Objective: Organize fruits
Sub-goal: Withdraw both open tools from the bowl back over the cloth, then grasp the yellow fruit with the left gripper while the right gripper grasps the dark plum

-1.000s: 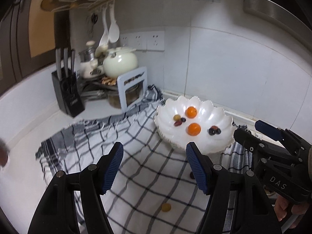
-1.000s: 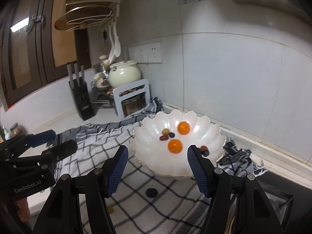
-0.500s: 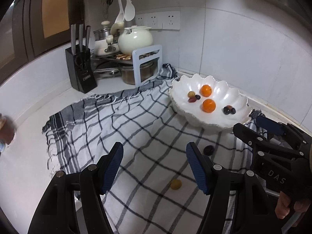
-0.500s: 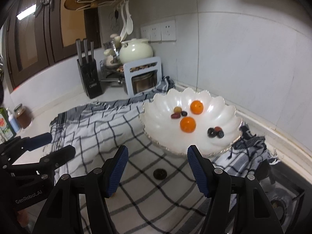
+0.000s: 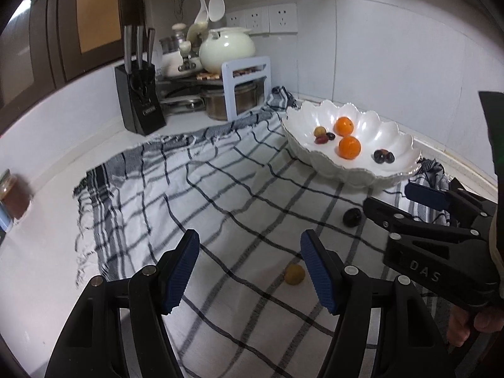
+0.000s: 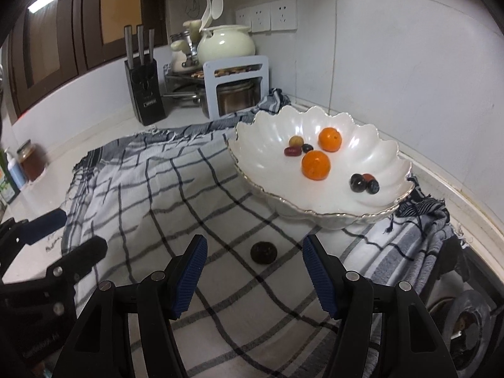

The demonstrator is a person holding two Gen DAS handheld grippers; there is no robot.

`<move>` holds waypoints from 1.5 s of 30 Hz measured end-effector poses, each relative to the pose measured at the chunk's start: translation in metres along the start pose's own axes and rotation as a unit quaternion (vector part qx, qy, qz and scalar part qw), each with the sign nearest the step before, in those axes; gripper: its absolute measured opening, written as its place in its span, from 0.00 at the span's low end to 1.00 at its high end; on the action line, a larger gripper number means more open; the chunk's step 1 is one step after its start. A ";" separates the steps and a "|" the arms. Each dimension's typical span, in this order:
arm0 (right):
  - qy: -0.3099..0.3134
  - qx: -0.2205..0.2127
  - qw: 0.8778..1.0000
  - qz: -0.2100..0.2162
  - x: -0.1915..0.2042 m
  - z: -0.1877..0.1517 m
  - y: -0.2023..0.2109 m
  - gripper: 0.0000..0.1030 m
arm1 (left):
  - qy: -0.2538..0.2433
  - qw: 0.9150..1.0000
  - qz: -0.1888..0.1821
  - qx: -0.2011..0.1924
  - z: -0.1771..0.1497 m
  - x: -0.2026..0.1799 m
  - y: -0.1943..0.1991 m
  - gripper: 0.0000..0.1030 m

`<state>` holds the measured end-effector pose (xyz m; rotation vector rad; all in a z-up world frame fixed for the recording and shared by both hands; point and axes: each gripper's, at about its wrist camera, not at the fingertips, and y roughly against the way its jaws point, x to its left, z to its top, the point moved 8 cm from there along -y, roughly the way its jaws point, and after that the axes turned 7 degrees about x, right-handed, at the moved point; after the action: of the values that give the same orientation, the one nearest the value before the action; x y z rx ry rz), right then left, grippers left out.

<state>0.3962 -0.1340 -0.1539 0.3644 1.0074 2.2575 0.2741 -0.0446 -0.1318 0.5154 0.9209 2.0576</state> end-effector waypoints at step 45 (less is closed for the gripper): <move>-0.004 0.092 0.996 -0.010 -0.005 -0.016 -0.094 0.31 | 0.014 0.994 -0.063 0.090 -0.040 -0.033 -0.074 0.24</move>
<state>0.4334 -0.0989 -0.2343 0.4381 1.2130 2.1503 0.3062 -0.0586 -0.2153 0.5099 1.1331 1.8832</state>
